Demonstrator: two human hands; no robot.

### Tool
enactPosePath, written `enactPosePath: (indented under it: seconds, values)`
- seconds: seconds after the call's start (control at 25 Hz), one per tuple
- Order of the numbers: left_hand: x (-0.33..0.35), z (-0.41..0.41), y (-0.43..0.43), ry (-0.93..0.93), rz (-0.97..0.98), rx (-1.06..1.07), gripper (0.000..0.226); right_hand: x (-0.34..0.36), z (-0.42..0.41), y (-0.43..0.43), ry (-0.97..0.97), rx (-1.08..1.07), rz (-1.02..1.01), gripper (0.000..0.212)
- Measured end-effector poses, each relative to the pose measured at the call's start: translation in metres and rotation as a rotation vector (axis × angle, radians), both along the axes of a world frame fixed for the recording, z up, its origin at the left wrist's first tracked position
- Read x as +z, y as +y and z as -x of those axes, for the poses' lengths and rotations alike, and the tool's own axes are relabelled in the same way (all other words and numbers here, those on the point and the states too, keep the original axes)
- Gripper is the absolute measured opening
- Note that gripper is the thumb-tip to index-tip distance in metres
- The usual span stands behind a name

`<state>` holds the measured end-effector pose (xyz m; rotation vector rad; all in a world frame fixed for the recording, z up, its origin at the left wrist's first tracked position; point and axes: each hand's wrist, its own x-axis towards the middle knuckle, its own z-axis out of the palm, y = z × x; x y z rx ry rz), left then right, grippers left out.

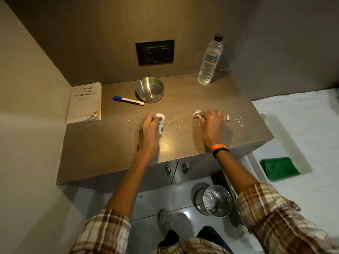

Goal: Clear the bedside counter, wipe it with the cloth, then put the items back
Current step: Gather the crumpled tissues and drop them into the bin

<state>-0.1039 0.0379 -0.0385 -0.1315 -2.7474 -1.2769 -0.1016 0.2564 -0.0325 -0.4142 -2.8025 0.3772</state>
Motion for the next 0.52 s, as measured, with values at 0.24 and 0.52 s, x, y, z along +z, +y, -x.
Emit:
enactPosePath:
  seconds: [0.24, 0.52]
  values:
    - [0.005, -0.013, 0.083, -0.054, 0.009, -0.127, 0.029, 0.002, -0.004, 0.052, -0.124, -0.03, -0.011, 0.03]
    - [-0.019, -0.117, 0.155, 0.127, -0.281, 0.091, 0.02, -0.008, -0.141, 0.068, 0.164, 0.13, 0.562, 0.017]
